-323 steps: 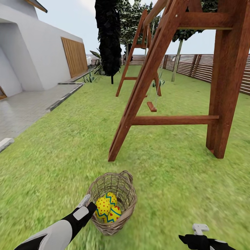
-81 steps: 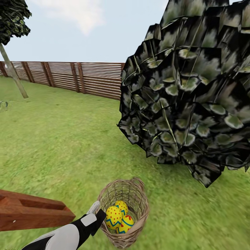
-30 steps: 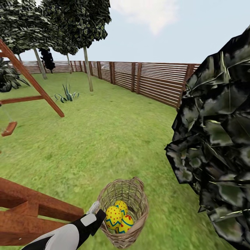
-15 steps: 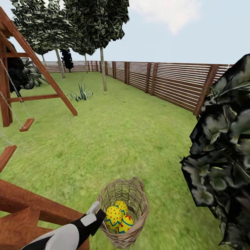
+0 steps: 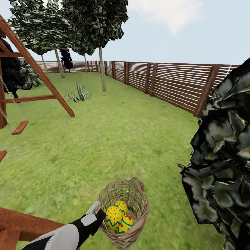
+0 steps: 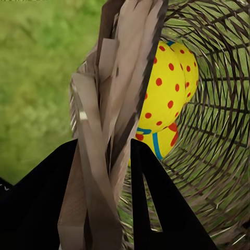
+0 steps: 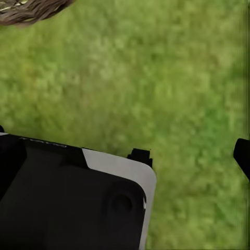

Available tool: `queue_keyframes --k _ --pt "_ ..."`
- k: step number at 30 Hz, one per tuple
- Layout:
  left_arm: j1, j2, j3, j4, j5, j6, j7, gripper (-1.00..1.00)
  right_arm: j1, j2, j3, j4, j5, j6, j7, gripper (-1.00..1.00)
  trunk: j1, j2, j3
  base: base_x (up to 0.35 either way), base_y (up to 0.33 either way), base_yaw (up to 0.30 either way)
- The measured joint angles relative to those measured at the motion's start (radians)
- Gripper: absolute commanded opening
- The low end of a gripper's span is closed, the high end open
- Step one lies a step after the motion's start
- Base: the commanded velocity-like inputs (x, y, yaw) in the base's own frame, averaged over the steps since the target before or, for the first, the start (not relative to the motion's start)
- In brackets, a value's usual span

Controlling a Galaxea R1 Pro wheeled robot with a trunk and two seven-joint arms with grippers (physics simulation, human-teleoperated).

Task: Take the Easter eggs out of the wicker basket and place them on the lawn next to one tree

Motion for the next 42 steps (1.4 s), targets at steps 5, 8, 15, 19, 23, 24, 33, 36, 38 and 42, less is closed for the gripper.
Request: queue_keyframes --k 5,8,15,19,23,24,33,36,38,42 --pt "0.0 0.0 0.001 0.0 0.001 0.0 0.0 -1.0 0.0 0.0 0.0 0.0 -0.001 0.0 0.0 1.0 0.0 0.0 0.0 0.291 -0.163 0.192" --pt "0.0 0.0 0.001 -0.001 0.0 0.0 0.0 -1.0 0.0 0.0 0.0 0.0 0.0 0.0 0.0 1.0 0.0 0.0 0.0 0.291 -0.163 0.289" --pt "0.0 0.001 0.002 0.0 0.0 0.0 0.0 -1.0 0.0 0.0 0.0 0.0 0.0 0.001 0.0 1.0 0.0 0.0 0.0 0.291 -0.163 0.139" --pt "0.0 0.001 0.003 0.0 0.001 0.0 0.0 -1.0 0.0 0.001 0.0 0.0 -0.004 0.001 0.0 1.0 0.0 0.0 0.0 0.291 -0.163 0.112" --pt "0.0 0.003 0.002 0.001 0.001 0.0 0.0 -1.0 0.0 0.003 0.0 0.0 -0.004 0.0 0.0 1.0 0.0 0.0 0.0 0.291 -0.163 0.284" --pt "0.0 0.003 0.002 0.001 0.001 0.0 0.0 -1.0 0.0 0.003 0.0 0.0 -0.004 0.0 0.0 1.0 0.0 0.0 0.0 0.291 -0.163 0.292" --pt "0.0 0.004 0.002 0.001 0.0 0.0 0.0 -1.0 0.0 0.004 0.0 0.0 -0.003 0.0 0.0 1.0 0.0 0.0 0.0 0.292 -0.163 0.293" --pt "0.0 0.005 0.002 0.001 0.001 0.0 0.0 -1.0 0.0 0.004 0.0 0.0 -0.003 0.0 0.0 1.0 0.0 0.0 0.0 0.306 -0.147 0.293" --pt "0.0 0.005 0.001 0.001 0.001 0.0 0.0 -1.0 0.0 0.004 0.0 0.0 -0.003 0.0 0.0 1.0 0.0 0.0 0.0 0.309 -0.141 0.293" --pt "0.0 0.005 0.001 0.001 0.001 0.0 0.0 -1.0 0.0 0.004 0.0 0.0 -0.001 0.0 0.0 1.0 0.0 0.0 0.0 0.309 -0.141 0.261"
